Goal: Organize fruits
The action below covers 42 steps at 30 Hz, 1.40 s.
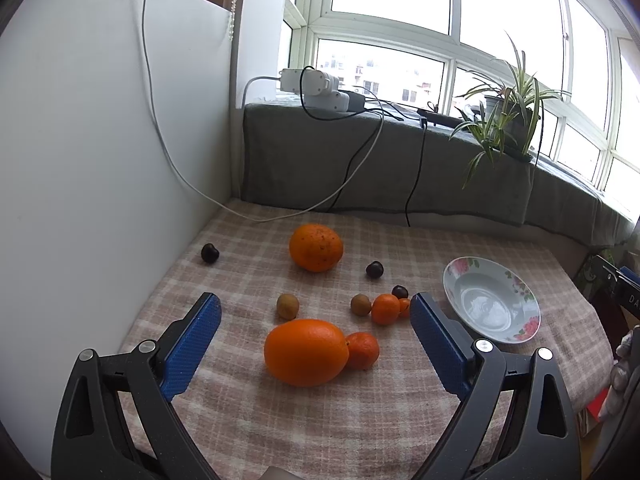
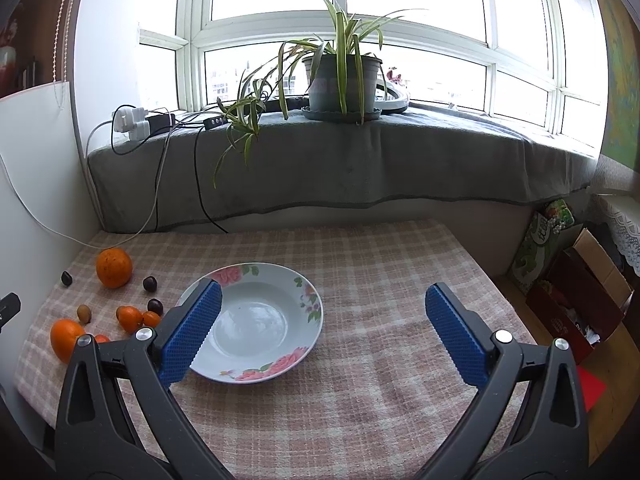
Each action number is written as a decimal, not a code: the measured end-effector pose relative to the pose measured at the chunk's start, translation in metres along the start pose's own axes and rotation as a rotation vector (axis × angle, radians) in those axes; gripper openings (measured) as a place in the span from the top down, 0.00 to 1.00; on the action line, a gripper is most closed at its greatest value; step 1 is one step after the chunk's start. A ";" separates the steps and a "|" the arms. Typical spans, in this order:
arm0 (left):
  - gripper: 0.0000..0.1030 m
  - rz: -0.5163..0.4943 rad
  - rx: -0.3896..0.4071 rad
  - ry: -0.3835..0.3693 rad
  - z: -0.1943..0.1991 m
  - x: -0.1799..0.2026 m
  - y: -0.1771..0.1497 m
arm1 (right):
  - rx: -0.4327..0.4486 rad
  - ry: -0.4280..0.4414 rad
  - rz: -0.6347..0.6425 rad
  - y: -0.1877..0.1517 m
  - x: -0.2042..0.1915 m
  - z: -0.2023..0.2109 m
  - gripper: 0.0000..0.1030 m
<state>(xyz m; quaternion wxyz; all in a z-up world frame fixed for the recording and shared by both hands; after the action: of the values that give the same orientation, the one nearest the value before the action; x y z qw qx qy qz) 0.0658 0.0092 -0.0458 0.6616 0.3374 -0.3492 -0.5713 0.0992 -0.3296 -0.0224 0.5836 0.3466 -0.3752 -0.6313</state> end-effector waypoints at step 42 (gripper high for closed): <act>0.13 0.093 -0.157 -0.090 -0.033 -0.023 -0.051 | -0.152 0.337 0.015 -0.025 -0.069 -0.036 0.00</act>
<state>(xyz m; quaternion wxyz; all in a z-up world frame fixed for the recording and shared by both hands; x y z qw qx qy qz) 0.0649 0.0279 -0.1080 0.6955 0.2421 -0.3479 -0.5802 0.1246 -0.2624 -0.0619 0.6674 0.3995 -0.2260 -0.5864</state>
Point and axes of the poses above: each gripper's, at about its wrist camera, not at the fingertips, and z roughly against the way its jaws point, x to its right, y to its top, the point moved 8 cm from there along -z, roughly the way its jaws point, and after that the axes turned 2 degrees about y, right-handed, at the moved point
